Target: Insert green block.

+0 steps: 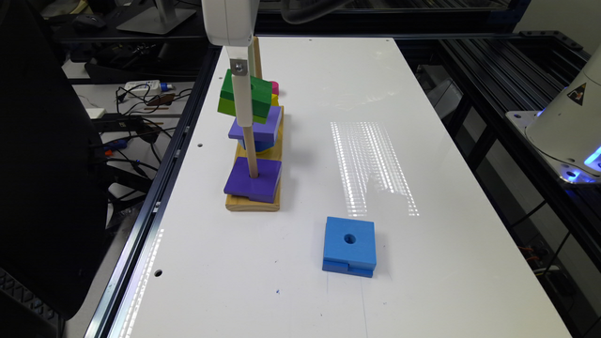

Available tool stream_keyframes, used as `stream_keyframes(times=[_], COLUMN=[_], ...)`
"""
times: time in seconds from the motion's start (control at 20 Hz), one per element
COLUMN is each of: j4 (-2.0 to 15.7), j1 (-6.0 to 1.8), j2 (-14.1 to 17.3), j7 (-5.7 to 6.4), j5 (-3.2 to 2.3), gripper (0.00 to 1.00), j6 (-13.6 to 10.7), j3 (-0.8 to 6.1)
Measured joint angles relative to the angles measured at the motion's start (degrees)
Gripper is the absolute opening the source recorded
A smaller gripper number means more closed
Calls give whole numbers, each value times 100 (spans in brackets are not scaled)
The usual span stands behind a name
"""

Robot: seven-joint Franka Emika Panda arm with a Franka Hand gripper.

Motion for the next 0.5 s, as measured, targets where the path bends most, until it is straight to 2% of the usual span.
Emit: stream_keyframes(times=[0.5], j4=[-1], j1=[-1], j2=[35], j7=[0], j5=[-9], gripper=[0], j6=[46], j3=[0])
